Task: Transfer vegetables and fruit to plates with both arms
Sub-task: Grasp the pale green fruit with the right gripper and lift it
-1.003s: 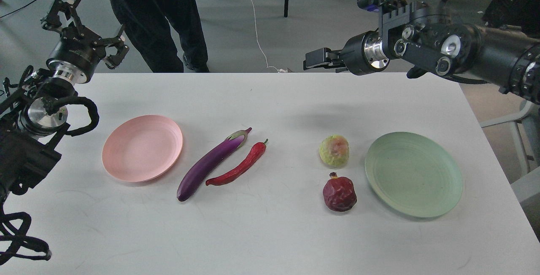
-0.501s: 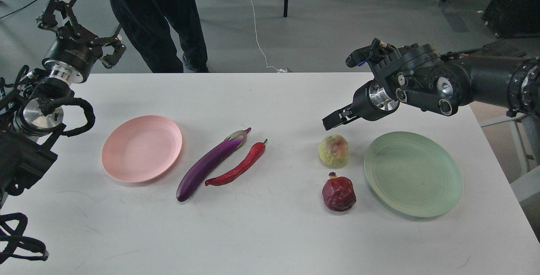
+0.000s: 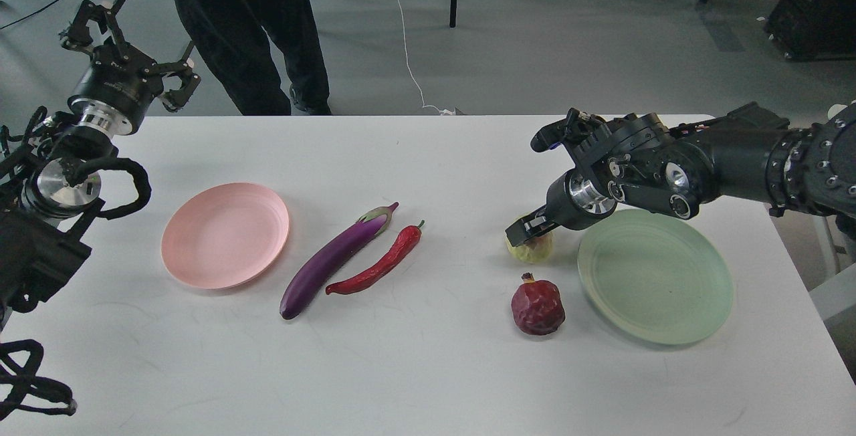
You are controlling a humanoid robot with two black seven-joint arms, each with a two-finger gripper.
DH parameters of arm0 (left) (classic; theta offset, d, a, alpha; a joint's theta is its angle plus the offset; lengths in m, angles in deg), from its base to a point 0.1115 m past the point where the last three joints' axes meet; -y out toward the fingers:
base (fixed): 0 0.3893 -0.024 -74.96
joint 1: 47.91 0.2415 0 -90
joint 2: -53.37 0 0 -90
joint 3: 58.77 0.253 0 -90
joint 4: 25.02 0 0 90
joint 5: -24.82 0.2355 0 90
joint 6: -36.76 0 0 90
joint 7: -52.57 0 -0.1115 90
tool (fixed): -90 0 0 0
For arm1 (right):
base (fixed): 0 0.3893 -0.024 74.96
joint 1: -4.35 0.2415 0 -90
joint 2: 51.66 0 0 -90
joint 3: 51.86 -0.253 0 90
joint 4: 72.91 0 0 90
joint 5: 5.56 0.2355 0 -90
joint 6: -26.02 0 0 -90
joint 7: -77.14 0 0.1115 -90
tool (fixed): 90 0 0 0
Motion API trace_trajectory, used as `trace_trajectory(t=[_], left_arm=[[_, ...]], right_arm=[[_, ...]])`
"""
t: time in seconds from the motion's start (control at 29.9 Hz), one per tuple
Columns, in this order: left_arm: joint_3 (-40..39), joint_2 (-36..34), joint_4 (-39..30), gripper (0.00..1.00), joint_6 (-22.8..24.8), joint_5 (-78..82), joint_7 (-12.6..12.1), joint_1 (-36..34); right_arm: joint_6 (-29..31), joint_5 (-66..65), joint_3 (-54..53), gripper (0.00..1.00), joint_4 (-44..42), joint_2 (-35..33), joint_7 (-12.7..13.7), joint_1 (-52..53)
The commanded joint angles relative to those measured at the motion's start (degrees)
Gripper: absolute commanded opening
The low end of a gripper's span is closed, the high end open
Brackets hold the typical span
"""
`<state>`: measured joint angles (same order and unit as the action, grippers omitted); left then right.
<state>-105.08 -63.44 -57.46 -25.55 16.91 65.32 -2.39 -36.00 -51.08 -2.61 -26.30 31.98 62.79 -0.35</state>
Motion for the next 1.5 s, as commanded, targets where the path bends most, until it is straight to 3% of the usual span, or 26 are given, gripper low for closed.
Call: trace_trajectory(t=[0.0, 0.3, 0.43, 0.57, 0.67, 0.74, 0.84, 1.0, 1.1, 1.34, 1.47], left_arm=[[0.0, 0.0, 0.0, 0.98, -0.1, 0.0, 0.0, 0.0], [0.7, -0.1, -0.1, 0.98, 0.1, 0.1, -0.1, 0.0], [0.8, 0.0, -0.1, 0.98, 0.1, 0.1, -0.1, -0.1], [0.8, 0.1, -0.1, 0.98, 0.0, 0.1, 0.0, 0.0], [0.9, 0.2, -0.1, 0.98, -0.1, 0.1, 0.0, 0.0], [0.9, 0.3, -0.1, 0.98, -0.1, 0.1, 0.0, 0.0], [1.0, 0.2, -0.1, 0.98, 0.1, 0.1, 0.0, -0.1], [1.0, -0.3, 0.0, 0.98, 0.3, 0.5, -0.1, -0.1], [1.0, -0.9, 0.0, 0.98, 0.3, 0.5, -0.1, -0.1], [1.0, -0.8, 0.0, 0.98, 0.3, 0.5, 0.0, -0.2], [1.0, -0.9, 0.0, 0.98, 0.2, 0.5, -0.1, -0.2]], right_arm=[[-0.1, 0.3, -0.2, 0.45, 0.1, -0.8, 0.1, 1.5], [-0.1, -1.8, -1.6, 0.44, 10.1, -15.7, 0.2, 8.5], [-0.3, -9.8, -1.3, 0.45, 15.3, -23.1, 0.3, 7.9], [-0.7, -14.0, -1.5, 0.49, 14.7, -27.4, 0.1, 4.5], [-2.5, -14.0, -1.6, 0.55, 14.2, -28.0, 0.1, 2.8], [-3.6, -14.0, -1.7, 0.67, 13.5, -28.1, 0.0, 1.5], [-4.9, -14.0, -1.9, 0.74, 12.2, -27.4, 0.0, 0.3], [-6.3, -13.5, -3.5, 0.95, 12.6, -27.6, 0.1, -0.2], [-6.0, -13.4, -3.7, 0.98, 13.7, -28.1, 0.1, 1.0], [-5.1, -7.3, -4.0, 0.98, 25.4, -24.6, 0.2, 11.4], [0.0, -3.1, -3.7, 0.95, 26.4, -20.1, 0.3, 15.4]])
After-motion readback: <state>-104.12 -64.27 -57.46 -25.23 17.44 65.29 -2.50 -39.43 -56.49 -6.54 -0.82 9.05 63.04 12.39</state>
